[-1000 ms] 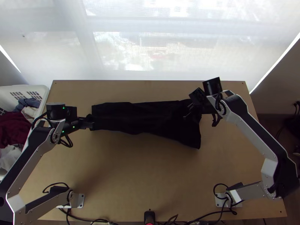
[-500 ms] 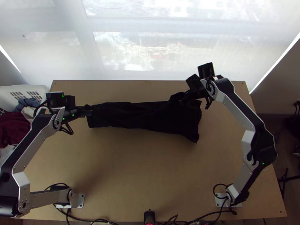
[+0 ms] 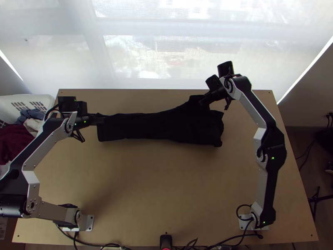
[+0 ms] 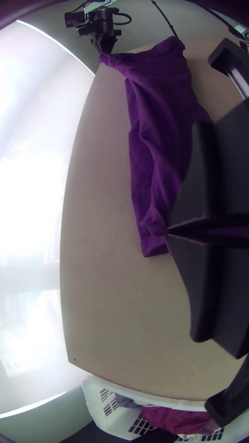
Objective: Fold the t-shirt
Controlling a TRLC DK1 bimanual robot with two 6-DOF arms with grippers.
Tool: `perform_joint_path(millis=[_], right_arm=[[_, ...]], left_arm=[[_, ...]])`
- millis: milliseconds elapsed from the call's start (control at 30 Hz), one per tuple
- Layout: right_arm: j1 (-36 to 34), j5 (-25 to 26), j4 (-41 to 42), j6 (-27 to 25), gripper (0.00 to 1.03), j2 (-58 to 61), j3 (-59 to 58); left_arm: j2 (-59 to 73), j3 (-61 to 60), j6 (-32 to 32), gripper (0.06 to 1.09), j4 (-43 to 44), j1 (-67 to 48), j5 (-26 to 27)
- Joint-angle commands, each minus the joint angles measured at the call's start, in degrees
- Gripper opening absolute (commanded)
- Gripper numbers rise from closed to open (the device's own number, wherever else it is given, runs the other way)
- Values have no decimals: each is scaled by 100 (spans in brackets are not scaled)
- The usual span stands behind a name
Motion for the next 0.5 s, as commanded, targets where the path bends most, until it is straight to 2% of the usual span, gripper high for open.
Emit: perform_joint_path(millis=[0,467], right_arm=[[-209,0,-69,-39,3,450,246],[-270,0,-253,13,3,696,246]], left_arm=[[687,541,171,9,14,-25,-83],[1917,1393,215,9,67,-95,-232]])
